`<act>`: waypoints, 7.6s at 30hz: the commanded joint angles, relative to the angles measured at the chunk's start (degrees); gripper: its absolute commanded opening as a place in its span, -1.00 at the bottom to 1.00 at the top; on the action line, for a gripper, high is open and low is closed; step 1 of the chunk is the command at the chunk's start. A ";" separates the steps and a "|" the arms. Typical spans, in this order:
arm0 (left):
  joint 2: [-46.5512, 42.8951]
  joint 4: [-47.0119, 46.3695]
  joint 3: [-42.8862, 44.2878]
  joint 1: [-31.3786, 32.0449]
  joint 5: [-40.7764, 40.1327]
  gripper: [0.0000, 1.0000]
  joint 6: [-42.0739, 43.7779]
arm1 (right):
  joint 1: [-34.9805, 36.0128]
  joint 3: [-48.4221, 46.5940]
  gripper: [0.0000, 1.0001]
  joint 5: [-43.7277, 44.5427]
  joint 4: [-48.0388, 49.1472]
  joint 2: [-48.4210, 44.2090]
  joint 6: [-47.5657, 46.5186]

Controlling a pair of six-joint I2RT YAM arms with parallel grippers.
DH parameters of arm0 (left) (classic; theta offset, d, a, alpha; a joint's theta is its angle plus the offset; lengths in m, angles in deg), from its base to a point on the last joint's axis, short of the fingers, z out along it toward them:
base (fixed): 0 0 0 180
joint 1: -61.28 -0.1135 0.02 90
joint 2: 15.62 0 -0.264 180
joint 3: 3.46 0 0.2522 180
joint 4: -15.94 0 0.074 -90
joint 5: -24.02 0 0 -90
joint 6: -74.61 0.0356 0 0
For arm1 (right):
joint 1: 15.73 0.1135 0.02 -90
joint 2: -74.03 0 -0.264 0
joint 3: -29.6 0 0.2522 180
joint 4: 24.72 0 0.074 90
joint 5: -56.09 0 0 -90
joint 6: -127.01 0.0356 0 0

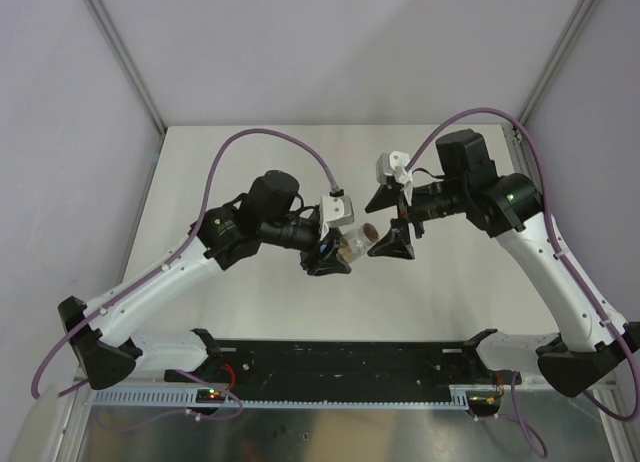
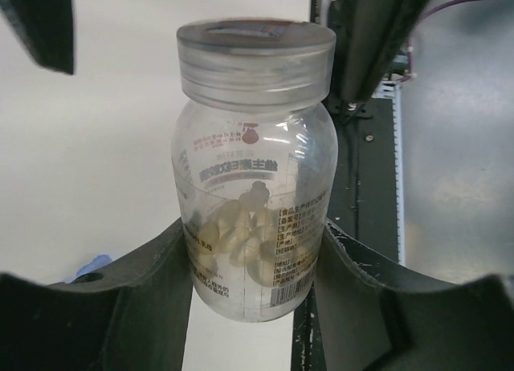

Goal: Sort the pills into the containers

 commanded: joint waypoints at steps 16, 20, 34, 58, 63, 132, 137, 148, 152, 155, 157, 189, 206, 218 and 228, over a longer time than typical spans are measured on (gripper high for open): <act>-1.53 -4.44 2.53 2.48 -29.53 -1.00 1.75 | -6.22 -4.80 0.95 -2.73 15.99 3.49 29.75; -1.56 -5.65 2.47 3.67 -35.17 -1.00 2.08 | -7.97 -4.20 0.90 -2.42 19.90 5.96 36.27; -0.20 -7.57 2.26 5.74 -44.44 -1.00 3.18 | -7.86 -1.88 0.65 -5.13 24.51 10.07 42.06; -1.63 -7.68 0.24 5.85 -37.85 -1.00 4.07 | -5.93 0.31 -0.74 -4.73 20.80 7.78 30.32; -3.31 -6.41 -0.73 2.92 -22.48 -1.00 4.11 | -4.45 0.51 -0.92 -2.91 15.68 4.39 17.38; -0.17 -8.86 0.00 5.95 -46.87 -1.00 6.01 | -5.47 -5.87 0.56 -4.81 20.35 12.72 39.32; -0.08 -8.92 0.04 6.06 -46.98 -1.00 5.86 | -5.20 -5.10 0.30 -4.66 20.00 12.73 38.59; -1.26 -9.19 -0.60 5.94 -46.66 -1.00 5.49 | -4.83 -4.70 -0.44 -4.17 18.40 12.27 36.05; -1.88 -9.11 -0.89 5.32 -42.63 -1.00 4.73 | -4.67 -5.37 -0.72 -4.44 16.46 11.51 31.97; -2.73 -8.89 -1.41 3.35 -33.67 -1.00 2.77 | -4.73 -6.51 -0.86 -5.43 13.34 10.38 25.49; -3.38 -8.44 -1.82 1.16 -25.09 -1.00 1.46 | -4.62 -6.86 -0.91 -6.16 10.93 9.23 20.02; -3.79 -3.56 -4.91 -2.84 17.58 -1.00 0.71 | -2.29 -6.79 -1.00 0.72 1.96 0.75 -9.49; -6.94 -3.45 -5.64 -3.83 4.09 -1.00 4.32 | -6.28 -4.30 -0.98 6.36 8.29 0.75 1.08; -9.79 -3.48 -6.42 -5.60 -9.07 -1.00 5.00 | -7.16 13.66 -0.86 21.69 19.18 4.18 9.24; -12.25 -3.51 -8.53 -5.88 -12.55 -1.00 5.58 | -8.83 20.43 -0.79 32.03 28.70 16.95 14.12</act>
